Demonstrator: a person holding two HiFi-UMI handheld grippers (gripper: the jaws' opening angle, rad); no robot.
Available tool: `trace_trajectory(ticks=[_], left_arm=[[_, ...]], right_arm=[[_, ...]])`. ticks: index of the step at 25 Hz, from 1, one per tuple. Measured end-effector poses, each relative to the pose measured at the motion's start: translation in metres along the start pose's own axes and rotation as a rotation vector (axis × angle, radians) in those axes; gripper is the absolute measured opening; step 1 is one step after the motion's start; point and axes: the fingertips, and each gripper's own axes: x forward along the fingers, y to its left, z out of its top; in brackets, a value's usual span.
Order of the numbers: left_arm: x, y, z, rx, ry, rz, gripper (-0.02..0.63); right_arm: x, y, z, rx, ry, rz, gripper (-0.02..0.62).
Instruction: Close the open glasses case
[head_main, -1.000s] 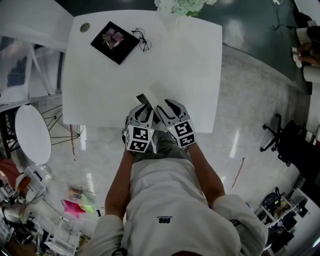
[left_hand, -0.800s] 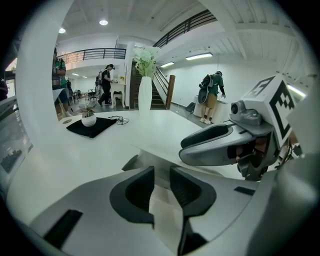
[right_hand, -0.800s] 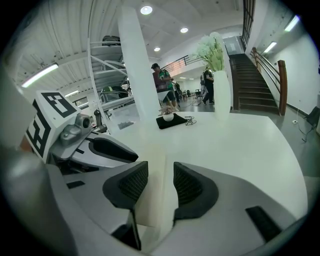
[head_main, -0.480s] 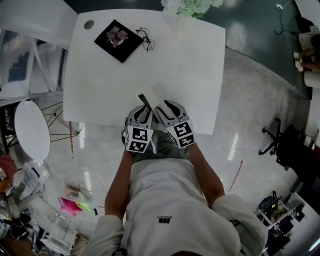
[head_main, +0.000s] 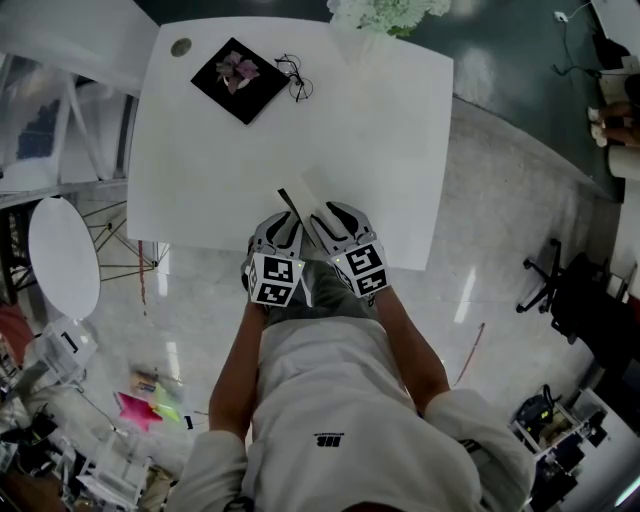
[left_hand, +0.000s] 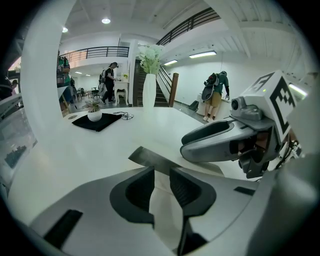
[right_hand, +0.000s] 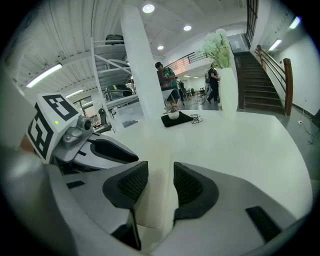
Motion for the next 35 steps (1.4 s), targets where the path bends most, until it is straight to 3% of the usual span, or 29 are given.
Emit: trace_trajectory(ticks=[35], left_arm=[[-0.001, 0.010, -0.035, -0.007, 0.092, 0.023, 0.105]], right_arm=[[0.015, 0.019, -0.011, -0.046, 0.032, 0.022, 0.181]])
